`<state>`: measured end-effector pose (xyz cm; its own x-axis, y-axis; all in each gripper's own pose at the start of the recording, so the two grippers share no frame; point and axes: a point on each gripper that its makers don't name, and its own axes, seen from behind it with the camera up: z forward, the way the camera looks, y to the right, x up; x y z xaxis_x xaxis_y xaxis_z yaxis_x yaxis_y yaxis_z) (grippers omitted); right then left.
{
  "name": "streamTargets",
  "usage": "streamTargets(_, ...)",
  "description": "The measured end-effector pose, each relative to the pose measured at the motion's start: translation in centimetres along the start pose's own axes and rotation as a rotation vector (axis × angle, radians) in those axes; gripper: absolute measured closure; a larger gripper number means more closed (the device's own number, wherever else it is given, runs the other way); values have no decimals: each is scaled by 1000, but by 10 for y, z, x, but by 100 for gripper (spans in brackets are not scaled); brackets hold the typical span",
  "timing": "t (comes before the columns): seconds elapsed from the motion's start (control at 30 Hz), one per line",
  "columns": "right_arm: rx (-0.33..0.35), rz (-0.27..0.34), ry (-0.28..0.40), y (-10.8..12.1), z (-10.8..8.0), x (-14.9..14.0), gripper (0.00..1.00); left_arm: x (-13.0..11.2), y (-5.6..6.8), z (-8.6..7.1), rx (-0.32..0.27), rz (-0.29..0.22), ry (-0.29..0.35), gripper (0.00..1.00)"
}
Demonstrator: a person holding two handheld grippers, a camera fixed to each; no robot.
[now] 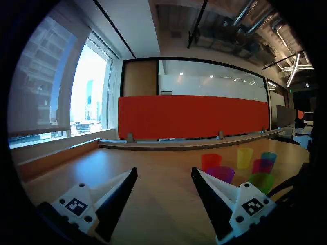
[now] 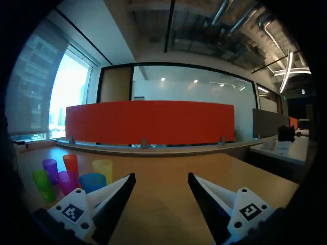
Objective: Pour water
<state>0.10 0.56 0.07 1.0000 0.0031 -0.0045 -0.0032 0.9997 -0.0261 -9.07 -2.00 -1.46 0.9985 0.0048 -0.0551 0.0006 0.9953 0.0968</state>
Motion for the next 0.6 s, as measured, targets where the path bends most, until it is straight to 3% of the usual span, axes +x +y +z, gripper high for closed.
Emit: streamTargets(0.6,14,1,-4,-5,-2,0,1,0,0,0,0,0,0,2)
